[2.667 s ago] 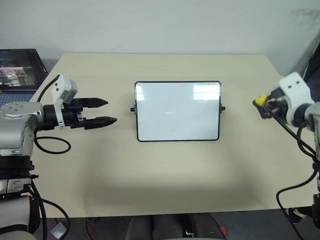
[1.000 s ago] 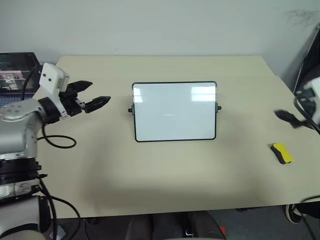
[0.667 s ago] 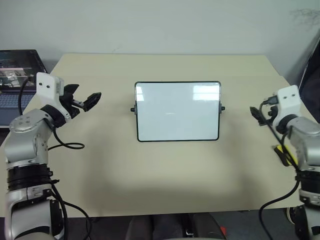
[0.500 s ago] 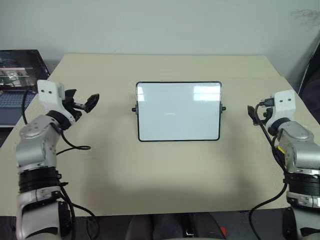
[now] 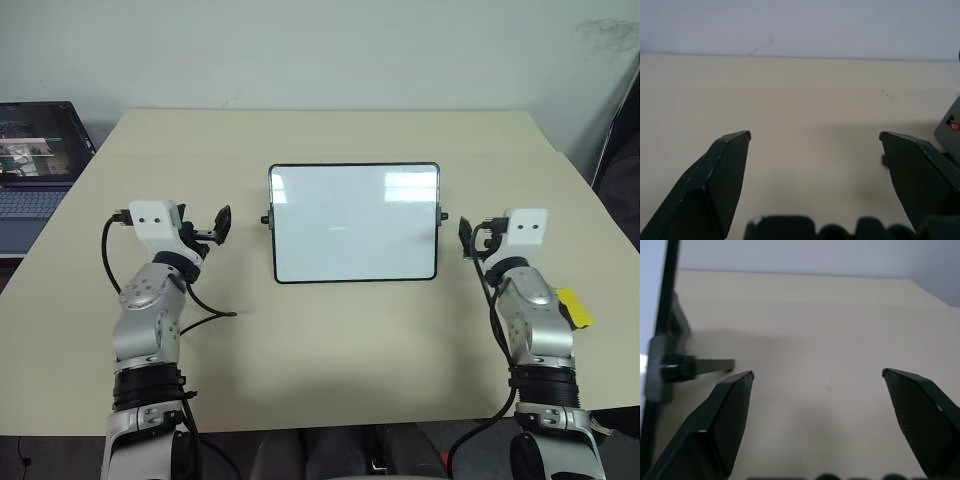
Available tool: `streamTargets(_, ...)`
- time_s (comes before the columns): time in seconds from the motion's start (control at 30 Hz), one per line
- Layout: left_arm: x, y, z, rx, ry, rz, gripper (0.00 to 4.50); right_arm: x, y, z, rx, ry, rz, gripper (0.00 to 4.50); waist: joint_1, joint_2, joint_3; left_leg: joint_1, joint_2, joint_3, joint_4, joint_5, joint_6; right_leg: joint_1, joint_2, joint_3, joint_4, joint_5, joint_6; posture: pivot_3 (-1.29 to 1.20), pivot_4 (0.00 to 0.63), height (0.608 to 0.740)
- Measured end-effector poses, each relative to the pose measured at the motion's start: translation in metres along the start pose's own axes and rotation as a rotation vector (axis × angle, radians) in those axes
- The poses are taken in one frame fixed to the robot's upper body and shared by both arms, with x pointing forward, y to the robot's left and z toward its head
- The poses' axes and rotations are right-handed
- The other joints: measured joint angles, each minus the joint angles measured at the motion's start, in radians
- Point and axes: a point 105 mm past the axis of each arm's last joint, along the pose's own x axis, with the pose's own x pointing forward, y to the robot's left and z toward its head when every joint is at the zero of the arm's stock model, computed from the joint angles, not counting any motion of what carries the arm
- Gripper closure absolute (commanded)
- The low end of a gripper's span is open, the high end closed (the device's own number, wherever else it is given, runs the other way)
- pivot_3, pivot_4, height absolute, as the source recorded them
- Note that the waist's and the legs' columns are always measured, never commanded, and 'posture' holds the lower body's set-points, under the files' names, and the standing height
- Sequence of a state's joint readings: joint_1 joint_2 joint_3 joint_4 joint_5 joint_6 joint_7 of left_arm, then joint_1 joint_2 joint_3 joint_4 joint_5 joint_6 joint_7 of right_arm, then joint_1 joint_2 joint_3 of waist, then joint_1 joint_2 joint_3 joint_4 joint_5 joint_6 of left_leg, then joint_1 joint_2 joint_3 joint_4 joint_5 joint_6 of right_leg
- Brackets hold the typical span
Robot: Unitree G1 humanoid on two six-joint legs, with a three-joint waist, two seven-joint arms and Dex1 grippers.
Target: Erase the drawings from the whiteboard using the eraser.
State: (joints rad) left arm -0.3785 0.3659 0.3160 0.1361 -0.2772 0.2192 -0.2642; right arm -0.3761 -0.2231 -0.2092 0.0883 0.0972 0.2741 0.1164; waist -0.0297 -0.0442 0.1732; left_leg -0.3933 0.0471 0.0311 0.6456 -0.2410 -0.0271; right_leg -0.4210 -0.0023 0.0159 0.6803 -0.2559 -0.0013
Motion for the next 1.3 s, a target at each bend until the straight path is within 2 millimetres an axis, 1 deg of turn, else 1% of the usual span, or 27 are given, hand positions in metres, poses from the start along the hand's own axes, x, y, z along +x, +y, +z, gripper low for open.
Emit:
streamTargets(0.1,-0.002,0.001,0.0,-0.001,-0.016,0.04,0.0,-0.001,0.002,-0.009,0.005,0.016,0.0,0.01,0.001,0.0,0.0,0.0,0.0,0.0,0.0,0.0,0.0,0.0,0.0,0.0,0.0,0.0,0.0,0.0,0.15,0.74)
streamTargets(0.17,-0.003,-0.003,-0.003,-0.007,-0.018,0.052,0.0,-0.001,0.006,-0.013,0.011,0.021,0.008,0.01,0.0,0.0,0.0,0.0,0.0,0.0,0.0,0.0,0.0,0.0,0.0,0.0,0.0,0.0,0.0,0.0,0.15,0.74)
streamTargets(0.37,-0.005,-0.017,-0.019,-0.018,0.018,0.056,0.0,-0.001,0.014,-0.014,0.013,-0.006,0.046,0.01,0.0,0.0,0.0,0.0,0.0,0.0,0.0,0.0,0.0,0.0,0.0,0.0,0.0,0.0,0.0,0.0,0.15,0.74)
streamTargets(0.6,-0.004,-0.026,-0.019,-0.002,0.016,0.046,0.0,0.0,0.015,-0.023,0.015,0.0,0.067,0.01,0.0,0.0,0.0,0.0,-0.001,0.0,0.0,0.0,0.0,0.001,0.001,0.0,0.0,0.0,0.0,0.0,0.15,0.74)
streamTargets(0.7,-0.003,-0.029,-0.017,0.001,0.009,0.043,0.0,0.0,0.018,-0.022,0.026,-0.015,0.089,0.01,0.0,0.0,0.0,0.0,-0.001,0.0,0.0,0.0,0.0,0.001,0.001,0.0,0.0,0.0,0.0,0.0,0.15,0.74)
streamTargets(0.87,-0.002,-0.034,-0.02,-0.002,0.013,0.035,0.0,0.0,0.02,-0.02,0.048,-0.036,0.11,0.01,-0.001,0.0,0.0,0.0,-0.001,0.0,0.0,0.0,0.0,0.001,0.001,0.0,0.0,0.0,0.0,0.0,0.15,0.74)
streamTargets(1.13,-0.004,-0.036,-0.022,0.002,0.013,0.037,0.0,-0.001,0.021,-0.022,0.052,-0.031,0.11,0.01,-0.001,0.0,0.0,0.001,0.0,0.0,0.0,0.0,0.0,0.001,0.001,0.0,0.0,0.0,0.0,0.0,0.15,0.74)
streamTargets(1.3,-0.004,-0.034,-0.024,0.008,0.017,0.051,0.0,-0.005,0.02,-0.03,0.058,-0.012,0.107,0.01,-0.001,0.0,0.0,0.001,0.0,0.0,0.0,0.0,0.0,0.001,0.001,0.0,0.0,-0.001,0.002,0.0,0.15,0.74)
